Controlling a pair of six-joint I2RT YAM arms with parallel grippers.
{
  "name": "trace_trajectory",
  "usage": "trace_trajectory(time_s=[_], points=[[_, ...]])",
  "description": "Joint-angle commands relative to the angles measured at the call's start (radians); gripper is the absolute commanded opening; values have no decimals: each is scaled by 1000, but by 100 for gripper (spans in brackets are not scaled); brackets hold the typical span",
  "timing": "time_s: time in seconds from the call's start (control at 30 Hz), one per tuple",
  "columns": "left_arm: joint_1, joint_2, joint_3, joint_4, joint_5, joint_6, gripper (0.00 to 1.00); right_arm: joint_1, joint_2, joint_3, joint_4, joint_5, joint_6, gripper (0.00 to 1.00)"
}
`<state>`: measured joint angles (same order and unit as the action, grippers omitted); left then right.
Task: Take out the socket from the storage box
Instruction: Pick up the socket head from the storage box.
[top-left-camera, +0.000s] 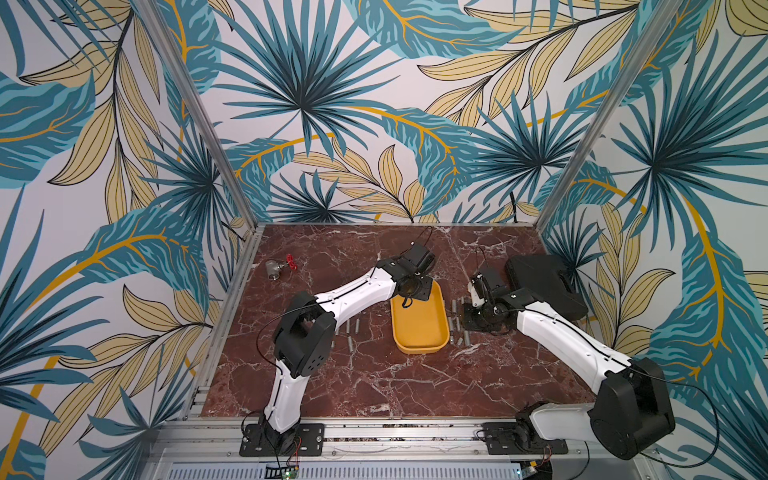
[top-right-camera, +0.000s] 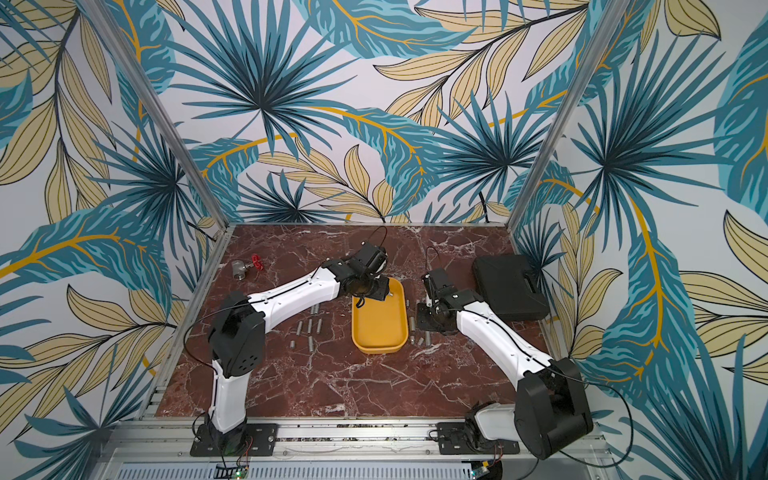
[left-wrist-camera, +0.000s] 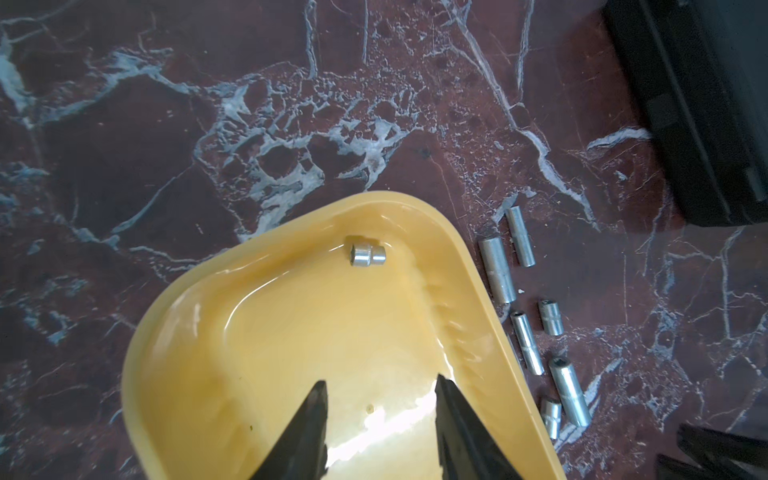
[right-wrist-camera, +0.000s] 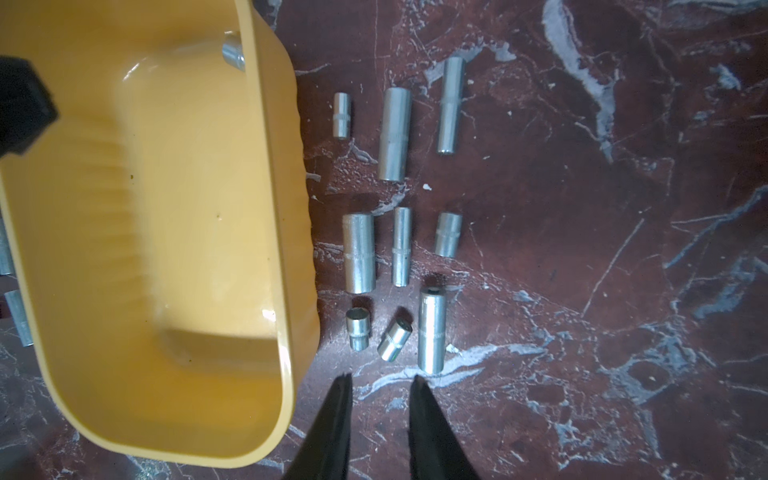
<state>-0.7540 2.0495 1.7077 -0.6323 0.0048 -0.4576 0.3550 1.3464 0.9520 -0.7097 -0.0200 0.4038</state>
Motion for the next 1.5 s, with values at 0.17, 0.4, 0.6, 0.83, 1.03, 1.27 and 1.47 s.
trace_trajectory(time_s=[0.17, 0.4, 0.6, 0.83, 1.03, 1.27, 1.47], points=[[2, 140, 156, -37, 25, 63, 46, -10, -19, -15, -22, -11, -4, 26], [2, 239, 250, -69, -14, 123, 46, -13, -11, -15, -20, -18, -8, 26], [3, 286, 274, -41, -44, 143, 46, -16, -3, -16, -16, -18, -8, 27], [3, 323, 294, -17, -55, 157, 46, -21, -4, -31, -5, -18, -2, 26], [5, 362, 315, -14, -55, 162, 46, -24, -3, -40, 0, -20, -3, 26], [5, 383, 319, -16, -55, 160, 37, -28, -4, -48, 3, -21, -3, 26], [5, 379, 316, -46, -55, 157, 25, -30, -9, -55, 5, -24, -2, 26]])
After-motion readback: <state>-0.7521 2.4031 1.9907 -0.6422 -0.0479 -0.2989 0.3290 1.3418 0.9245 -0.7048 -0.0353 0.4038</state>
